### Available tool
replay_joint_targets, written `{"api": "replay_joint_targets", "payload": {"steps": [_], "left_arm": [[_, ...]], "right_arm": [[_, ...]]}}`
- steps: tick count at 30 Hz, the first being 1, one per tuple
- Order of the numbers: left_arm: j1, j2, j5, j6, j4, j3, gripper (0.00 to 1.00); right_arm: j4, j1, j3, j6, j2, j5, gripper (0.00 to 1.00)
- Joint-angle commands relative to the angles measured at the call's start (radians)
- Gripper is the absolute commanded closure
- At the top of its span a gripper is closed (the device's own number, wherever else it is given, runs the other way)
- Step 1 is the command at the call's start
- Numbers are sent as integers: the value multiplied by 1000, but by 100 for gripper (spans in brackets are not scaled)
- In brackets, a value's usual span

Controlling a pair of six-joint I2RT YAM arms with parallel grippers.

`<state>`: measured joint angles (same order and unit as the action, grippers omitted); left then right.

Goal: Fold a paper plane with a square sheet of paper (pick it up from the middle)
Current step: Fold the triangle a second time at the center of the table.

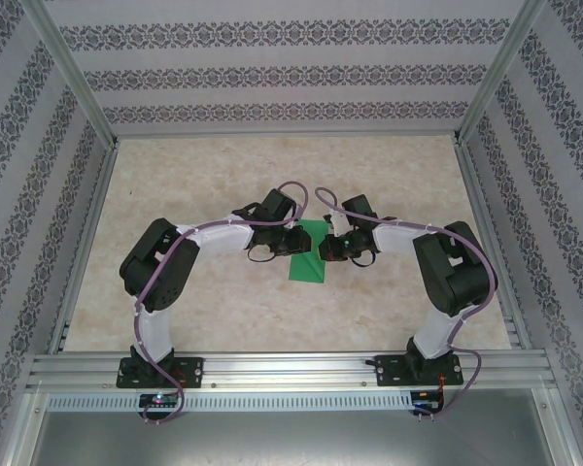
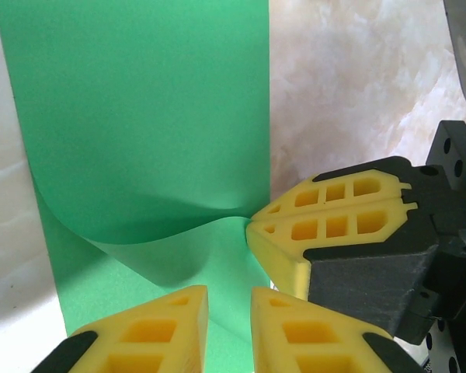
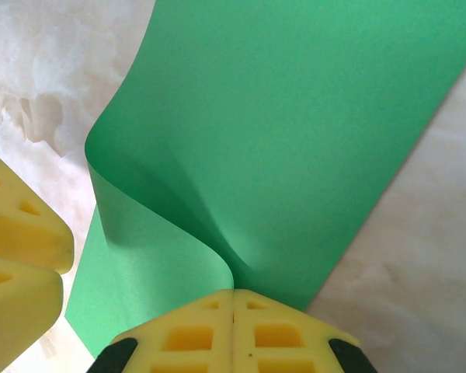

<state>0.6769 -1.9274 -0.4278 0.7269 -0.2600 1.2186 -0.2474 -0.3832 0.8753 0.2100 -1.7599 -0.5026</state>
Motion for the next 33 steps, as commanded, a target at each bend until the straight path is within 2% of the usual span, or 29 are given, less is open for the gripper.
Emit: {"api": "replay_joint_targets", "payload": {"steps": [1,33], "left_arm": [[14,-11,22,-14,-15,27,77],[14,1,38,1,2,13,78]], "right_arm": [[13,9,20,-14,-14,1,96],[-3,3,29,-17,-27,55,95]]}}
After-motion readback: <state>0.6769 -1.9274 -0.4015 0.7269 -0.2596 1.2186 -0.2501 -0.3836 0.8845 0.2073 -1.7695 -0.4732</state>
